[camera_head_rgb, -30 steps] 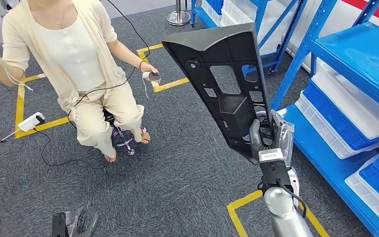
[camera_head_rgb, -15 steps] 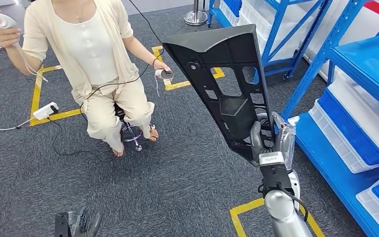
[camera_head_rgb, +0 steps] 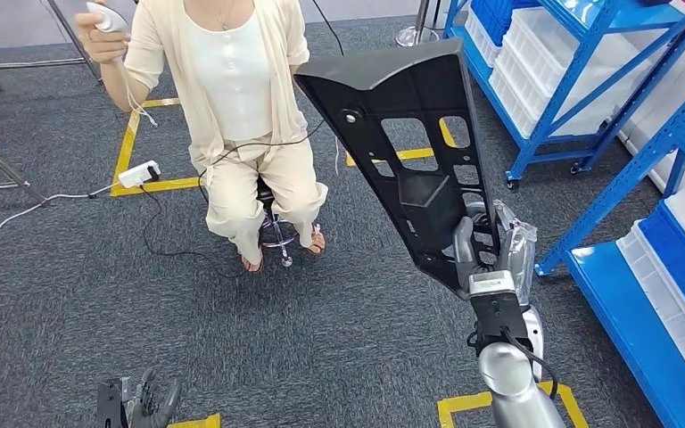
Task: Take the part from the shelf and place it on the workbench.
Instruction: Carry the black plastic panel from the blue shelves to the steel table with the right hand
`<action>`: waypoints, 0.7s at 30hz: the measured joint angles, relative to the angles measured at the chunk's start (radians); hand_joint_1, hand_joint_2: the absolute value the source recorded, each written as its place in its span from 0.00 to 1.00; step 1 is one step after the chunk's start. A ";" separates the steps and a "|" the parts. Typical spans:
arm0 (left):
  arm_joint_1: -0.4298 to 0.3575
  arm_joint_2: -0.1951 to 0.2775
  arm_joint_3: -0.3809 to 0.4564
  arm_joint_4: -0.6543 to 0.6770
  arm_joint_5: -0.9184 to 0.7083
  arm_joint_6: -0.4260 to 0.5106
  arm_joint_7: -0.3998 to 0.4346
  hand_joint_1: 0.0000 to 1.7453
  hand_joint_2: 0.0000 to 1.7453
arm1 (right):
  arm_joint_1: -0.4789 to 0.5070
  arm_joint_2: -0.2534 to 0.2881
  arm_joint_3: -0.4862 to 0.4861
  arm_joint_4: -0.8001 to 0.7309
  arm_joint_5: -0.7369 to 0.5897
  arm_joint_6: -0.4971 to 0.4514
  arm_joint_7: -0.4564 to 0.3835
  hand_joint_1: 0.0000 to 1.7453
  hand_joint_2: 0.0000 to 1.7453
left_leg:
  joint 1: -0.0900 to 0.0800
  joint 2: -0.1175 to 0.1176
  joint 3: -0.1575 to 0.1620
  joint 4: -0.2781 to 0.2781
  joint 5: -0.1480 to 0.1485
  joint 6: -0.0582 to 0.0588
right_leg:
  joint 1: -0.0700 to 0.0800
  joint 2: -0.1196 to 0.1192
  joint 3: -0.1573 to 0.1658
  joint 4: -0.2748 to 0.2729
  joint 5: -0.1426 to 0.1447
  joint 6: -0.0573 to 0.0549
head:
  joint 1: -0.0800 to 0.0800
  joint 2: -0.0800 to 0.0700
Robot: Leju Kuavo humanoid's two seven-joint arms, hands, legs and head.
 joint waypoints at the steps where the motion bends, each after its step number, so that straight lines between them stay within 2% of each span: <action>1: 0.001 0.000 0.000 0.000 0.000 0.000 0.000 0.00 1.00 | -0.003 0.000 0.000 0.001 0.000 0.000 0.002 1.00 1.00 | 0.000 -0.006 -0.002 0.000 0.000 -0.007 | 0.003 -0.002 0.003 -0.007 0.002 -0.008 | -0.001 0.000; 3: 0.004 0.001 0.000 0.000 -0.001 0.001 0.000 0.00 1.00 | -0.008 0.001 0.000 0.002 0.001 0.001 0.004 1.00 1.00 | 0.006 -0.009 -0.007 0.001 0.000 -0.018 | 0.002 -0.016 0.007 -0.011 0.007 -0.024 | -0.002 0.000; 5: 0.006 0.001 0.000 0.000 -0.002 0.002 0.000 0.00 1.00 | -0.013 0.002 0.000 0.003 0.001 0.001 0.006 1.00 1.00 | 0.008 0.027 -0.027 0.043 -0.028 -0.028 | -0.002 -0.031 0.011 -0.017 0.011 -0.041 | -0.006 0.000; 7: 0.006 0.001 0.000 0.000 -0.004 0.003 0.000 0.00 1.00 | -0.014 0.004 0.000 0.004 0.002 0.001 0.006 1.00 1.00 | 0.011 0.070 -0.083 0.160 -0.091 -0.037 | 0.001 -0.046 0.012 -0.018 0.010 -0.052 | -0.010 0.000; 8: 0.006 0.000 0.000 0.000 -0.005 0.003 0.000 0.00 1.00 | -0.014 0.004 0.000 0.006 0.002 0.001 0.006 1.00 1.00 | 0.014 0.078 -0.116 0.226 -0.119 -0.041 | 0.003 -0.054 0.012 -0.018 0.009 -0.055 | -0.011 0.000; 9: 0.006 0.000 0.000 0.000 -0.005 0.003 0.001 0.00 1.00 | -0.014 0.004 0.000 0.007 0.002 0.001 0.006 1.00 1.00 | 0.016 0.082 -0.141 0.274 -0.133 -0.044 | 0.005 -0.063 0.011 -0.018 0.009 -0.055 | -0.011 0.000; 10: 0.007 0.000 0.000 0.000 -0.005 0.003 0.001 0.00 1.00 | -0.014 0.004 0.000 0.009 0.002 0.001 0.006 1.00 1.00 | 0.018 0.085 -0.149 0.287 -0.129 -0.046 | 0.006 -0.072 0.011 -0.018 0.008 -0.055 | -0.011 0.000; 11: 0.008 0.000 0.000 0.000 -0.005 0.003 0.001 0.00 1.00 | -0.014 0.004 0.000 0.011 0.002 0.001 0.007 1.00 1.00 | 0.019 0.089 -0.135 0.258 -0.107 -0.047 | 0.006 -0.081 0.011 -0.018 0.008 -0.055 | -0.011 0.000; 13: 0.008 0.000 0.000 0.000 -0.005 0.005 0.001 0.00 1.00 | -0.016 0.004 0.000 0.012 0.002 0.002 0.007 1.00 1.00 | 0.019 0.117 -0.061 0.119 -0.047 -0.044 | 0.008 -0.096 0.013 -0.018 0.005 -0.053 | -0.012 0.000; 15: 0.007 0.000 0.001 0.000 -0.005 0.007 0.001 0.00 1.00 | -0.023 0.003 0.000 0.014 0.002 0.003 0.007 1.00 1.00 | 0.014 0.139 -0.008 0.018 -0.017 -0.036 | 0.015 -0.108 0.016 -0.017 0.001 -0.045 | -0.010 0.000; 16: 0.006 0.000 0.001 0.000 -0.005 0.007 0.000 0.00 1.00 | -0.026 0.003 0.000 0.016 0.001 0.004 0.007 1.00 1.00 | 0.010 0.140 -0.001 0.004 -0.016 -0.032 | 0.018 -0.114 0.017 -0.017 -0.001 -0.041 | -0.008 0.000; 18: 0.006 0.000 0.004 0.000 -0.005 0.007 -0.001 0.00 1.00 | -0.031 0.003 0.001 0.019 -0.002 0.007 0.007 1.00 1.00 | 0.007 0.120 -0.001 0.000 -0.012 -0.020 | 0.020 -0.128 0.020 -0.019 -0.003 -0.031 | -0.006 0.000; 19: 0.007 0.000 0.006 -0.001 -0.005 0.007 -0.002 0.00 1.00 | -0.033 0.002 0.001 0.021 -0.003 0.008 0.007 1.00 1.00 | 0.007 0.111 0.003 -0.006 -0.008 -0.014 | 0.019 -0.123 0.018 -0.012 -0.009 -0.026 | -0.006 0.000; 21: 0.007 -0.001 0.011 -0.001 -0.003 0.007 -0.003 0.00 1.00 | -0.036 0.000 0.002 0.024 -0.006 0.010 0.008 1.00 1.00 | 0.012 0.095 0.012 -0.016 0.000 -0.002 | 0.017 -0.091 -0.009 0.050 -0.043 -0.025 | -0.003 0.000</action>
